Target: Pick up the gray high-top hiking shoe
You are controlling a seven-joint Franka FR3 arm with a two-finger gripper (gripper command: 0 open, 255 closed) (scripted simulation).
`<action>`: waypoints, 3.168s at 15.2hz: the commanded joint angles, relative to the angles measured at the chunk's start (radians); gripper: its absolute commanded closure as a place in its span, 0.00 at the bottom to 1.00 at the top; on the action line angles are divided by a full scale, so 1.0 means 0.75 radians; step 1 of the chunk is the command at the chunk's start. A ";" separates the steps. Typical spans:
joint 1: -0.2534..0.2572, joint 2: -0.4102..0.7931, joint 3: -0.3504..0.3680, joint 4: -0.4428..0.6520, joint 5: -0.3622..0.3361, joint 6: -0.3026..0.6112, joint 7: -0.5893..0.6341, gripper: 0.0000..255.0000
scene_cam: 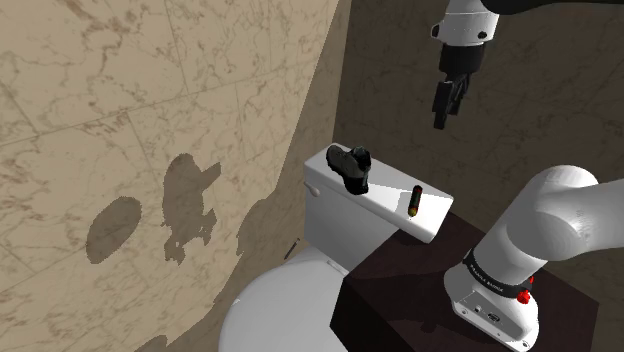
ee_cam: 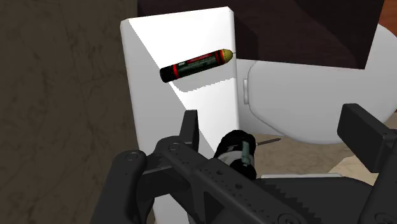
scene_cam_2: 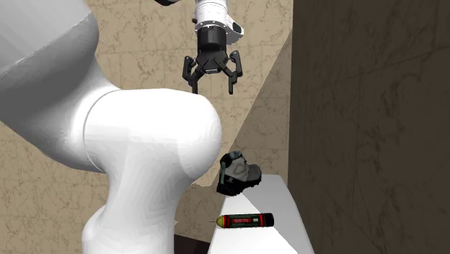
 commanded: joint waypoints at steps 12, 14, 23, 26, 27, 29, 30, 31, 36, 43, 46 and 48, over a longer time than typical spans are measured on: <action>-0.061 0.501 0.066 0.038 0.031 0.462 0.255 0.00; -0.072 0.604 0.073 0.071 0.028 0.532 0.299 0.00; -0.113 1.075 0.080 0.304 -0.007 0.770 0.492 0.00; -0.121 1.231 0.071 0.412 -0.021 0.819 0.550 0.00; -0.123 1.283 0.067 0.451 -0.025 0.832 0.569 0.00; -0.123 1.316 0.064 0.462 -0.028 0.854 0.578 0.00; -0.123 1.326 0.064 0.455 -0.030 0.870 0.580 0.00; -0.123 1.336 0.064 0.449 -0.031 0.887 0.582 0.00; -0.123 1.384 0.062 0.423 -0.039 0.961 0.590 0.00; -0.123 1.387 0.062 0.424 -0.039 0.963 0.590 1.00; -0.123 1.387 0.062 0.422 -0.039 0.965 0.590 1.00; -0.123 1.373 0.062 0.428 -0.037 0.945 0.588 1.00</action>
